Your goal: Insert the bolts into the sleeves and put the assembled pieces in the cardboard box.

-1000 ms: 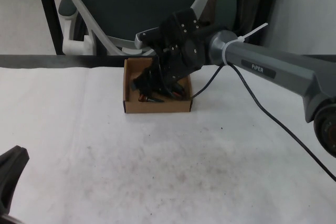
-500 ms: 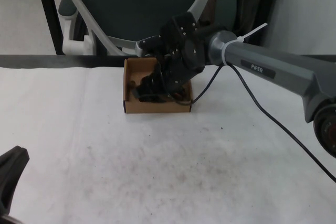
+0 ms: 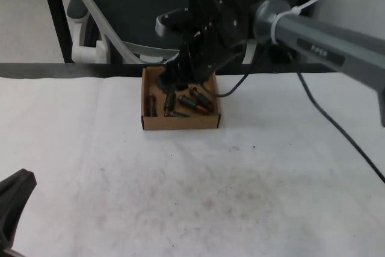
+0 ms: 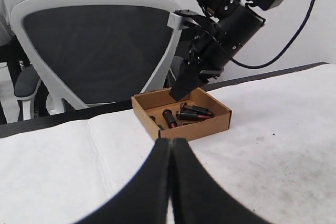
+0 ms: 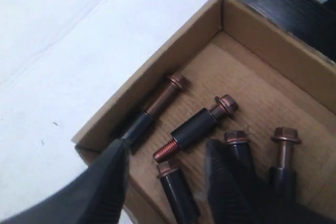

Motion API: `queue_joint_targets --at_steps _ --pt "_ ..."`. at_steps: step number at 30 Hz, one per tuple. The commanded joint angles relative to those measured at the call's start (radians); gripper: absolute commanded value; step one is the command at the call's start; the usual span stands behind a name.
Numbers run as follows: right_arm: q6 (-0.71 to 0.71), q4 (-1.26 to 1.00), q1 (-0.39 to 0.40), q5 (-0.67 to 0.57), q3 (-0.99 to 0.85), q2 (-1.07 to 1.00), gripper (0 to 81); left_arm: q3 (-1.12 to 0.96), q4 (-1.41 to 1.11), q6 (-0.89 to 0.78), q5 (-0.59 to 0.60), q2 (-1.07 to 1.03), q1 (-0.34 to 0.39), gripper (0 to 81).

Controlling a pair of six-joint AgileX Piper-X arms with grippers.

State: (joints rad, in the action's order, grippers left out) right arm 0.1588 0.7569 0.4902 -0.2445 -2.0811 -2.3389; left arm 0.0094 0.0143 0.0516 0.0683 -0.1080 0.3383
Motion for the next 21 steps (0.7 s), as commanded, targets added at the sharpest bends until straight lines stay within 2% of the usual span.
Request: queue_joint_targets --at_steps 1,4,8,15,21 --pt "0.02 0.094 -0.008 0.0 -0.009 0.052 42.4 -0.009 -0.004 0.0 0.007 0.008 0.0 0.8" --pt "0.029 0.141 -0.014 0.0 -0.006 0.07 32.4 -0.009 -0.004 0.0 0.007 0.008 0.0 0.8" --pt "0.066 0.129 -0.018 0.0 0.068 0.127 0.8 -0.009 -0.004 0.002 0.007 0.008 0.0 0.8" --pt "0.069 -0.05 -0.019 0.003 0.334 0.286 0.6 -0.009 -0.004 0.001 0.009 0.008 0.0 0.8" --pt "0.069 -0.253 -0.022 0.083 0.654 0.473 0.6 -0.009 -0.004 0.001 0.032 0.008 0.0 0.8"
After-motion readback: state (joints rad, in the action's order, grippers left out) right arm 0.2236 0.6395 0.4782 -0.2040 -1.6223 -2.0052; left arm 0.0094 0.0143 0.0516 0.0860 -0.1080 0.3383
